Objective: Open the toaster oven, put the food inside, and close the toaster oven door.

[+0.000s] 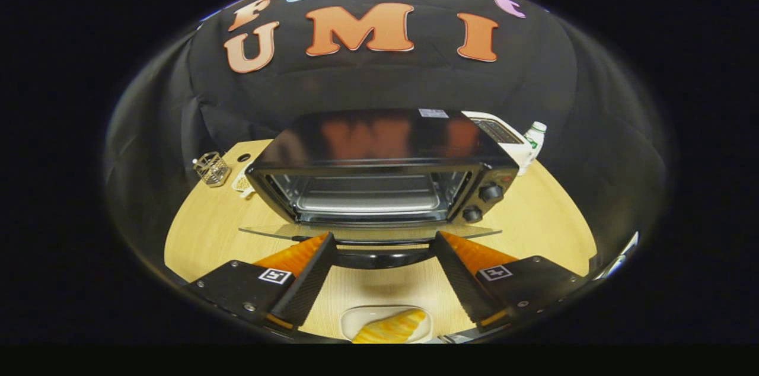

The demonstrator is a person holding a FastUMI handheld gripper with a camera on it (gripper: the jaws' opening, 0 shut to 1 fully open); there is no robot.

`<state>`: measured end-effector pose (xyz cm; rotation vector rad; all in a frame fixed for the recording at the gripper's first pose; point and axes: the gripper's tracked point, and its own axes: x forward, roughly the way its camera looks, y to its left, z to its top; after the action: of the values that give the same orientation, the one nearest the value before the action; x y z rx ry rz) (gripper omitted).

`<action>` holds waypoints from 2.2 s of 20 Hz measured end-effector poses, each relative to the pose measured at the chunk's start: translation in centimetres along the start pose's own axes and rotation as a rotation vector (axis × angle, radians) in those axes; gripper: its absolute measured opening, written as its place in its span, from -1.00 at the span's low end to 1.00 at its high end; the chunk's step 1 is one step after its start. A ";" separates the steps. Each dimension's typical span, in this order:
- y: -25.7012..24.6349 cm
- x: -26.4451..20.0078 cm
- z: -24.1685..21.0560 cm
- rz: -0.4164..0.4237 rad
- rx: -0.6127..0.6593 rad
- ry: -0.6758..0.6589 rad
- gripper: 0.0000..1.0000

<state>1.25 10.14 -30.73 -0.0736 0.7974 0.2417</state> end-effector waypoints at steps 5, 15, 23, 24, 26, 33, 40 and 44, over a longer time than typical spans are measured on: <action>0.2 -0.4 -4.1 -0.007 0.041 0.045 0.95; 0.2 -0.2 -7.0 -0.003 0.052 0.085 0.95; 0.2 1.0 -10.1 -0.006 0.042 0.145 0.94; 0.3 1.2 -10.5 -0.006 0.043 0.154 0.95; 0.5 1.6 -11.4 -0.008 0.046 0.180 0.94; 0.6 2.5 -12.9 -0.019 0.078 0.218 0.95; -0.5 -0.8 -11.1 -0.088 0.108 0.175 0.94; -0.7 -3.2 -10.9 -0.141 0.147 0.148 0.95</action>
<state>-8.36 7.15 -36.12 -0.0089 0.9508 0.0443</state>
